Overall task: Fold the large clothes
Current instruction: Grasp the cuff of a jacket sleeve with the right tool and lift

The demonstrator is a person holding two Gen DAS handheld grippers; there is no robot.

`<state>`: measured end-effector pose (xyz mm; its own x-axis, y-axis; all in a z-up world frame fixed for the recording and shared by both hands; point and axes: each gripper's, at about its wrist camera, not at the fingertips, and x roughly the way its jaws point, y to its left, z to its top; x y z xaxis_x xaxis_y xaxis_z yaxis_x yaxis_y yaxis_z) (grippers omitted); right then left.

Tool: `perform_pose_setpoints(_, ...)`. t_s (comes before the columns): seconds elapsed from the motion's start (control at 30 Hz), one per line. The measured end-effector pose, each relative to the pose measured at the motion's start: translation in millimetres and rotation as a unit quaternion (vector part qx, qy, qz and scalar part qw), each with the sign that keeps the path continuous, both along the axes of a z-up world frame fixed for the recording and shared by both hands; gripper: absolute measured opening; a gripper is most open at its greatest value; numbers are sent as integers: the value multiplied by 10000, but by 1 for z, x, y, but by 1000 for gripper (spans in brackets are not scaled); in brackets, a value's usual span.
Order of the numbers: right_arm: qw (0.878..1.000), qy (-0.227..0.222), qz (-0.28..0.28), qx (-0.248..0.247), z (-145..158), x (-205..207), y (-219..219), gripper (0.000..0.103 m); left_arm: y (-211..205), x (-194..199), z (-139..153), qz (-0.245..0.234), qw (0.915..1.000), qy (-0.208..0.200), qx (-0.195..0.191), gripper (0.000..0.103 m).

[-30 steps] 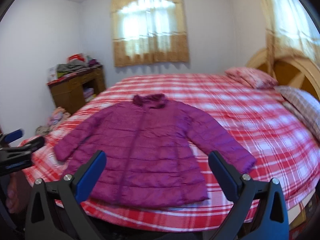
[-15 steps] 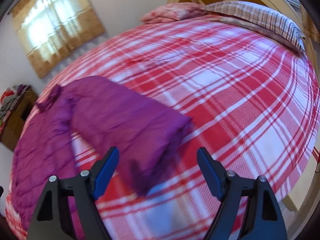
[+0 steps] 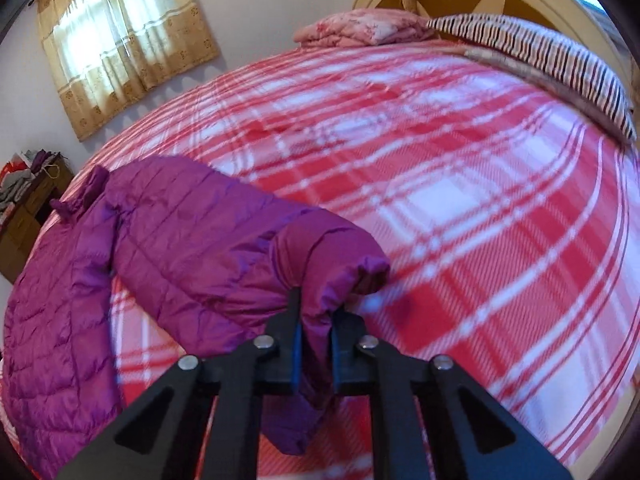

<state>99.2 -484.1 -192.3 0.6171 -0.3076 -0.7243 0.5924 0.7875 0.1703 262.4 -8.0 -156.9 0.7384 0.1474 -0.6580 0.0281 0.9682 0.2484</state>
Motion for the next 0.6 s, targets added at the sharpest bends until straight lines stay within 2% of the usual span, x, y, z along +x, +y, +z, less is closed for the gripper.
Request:
perform_pose_setpoints(0.23, 9964, -236, 175, -792, 62, 40, 9, 10, 15, 7, 4, 89, 9999, -64, 41, 102)
perform_pose_setpoints(0.4, 9887, -473, 700, -1241, 102, 74, 60, 10, 24, 13, 6, 128, 9999, -82, 69, 102)
perform_pose_setpoints(0.6, 9737, -569, 1495, -1624, 119, 110, 143, 10, 35, 18, 6, 122, 9996, -138, 208, 102)
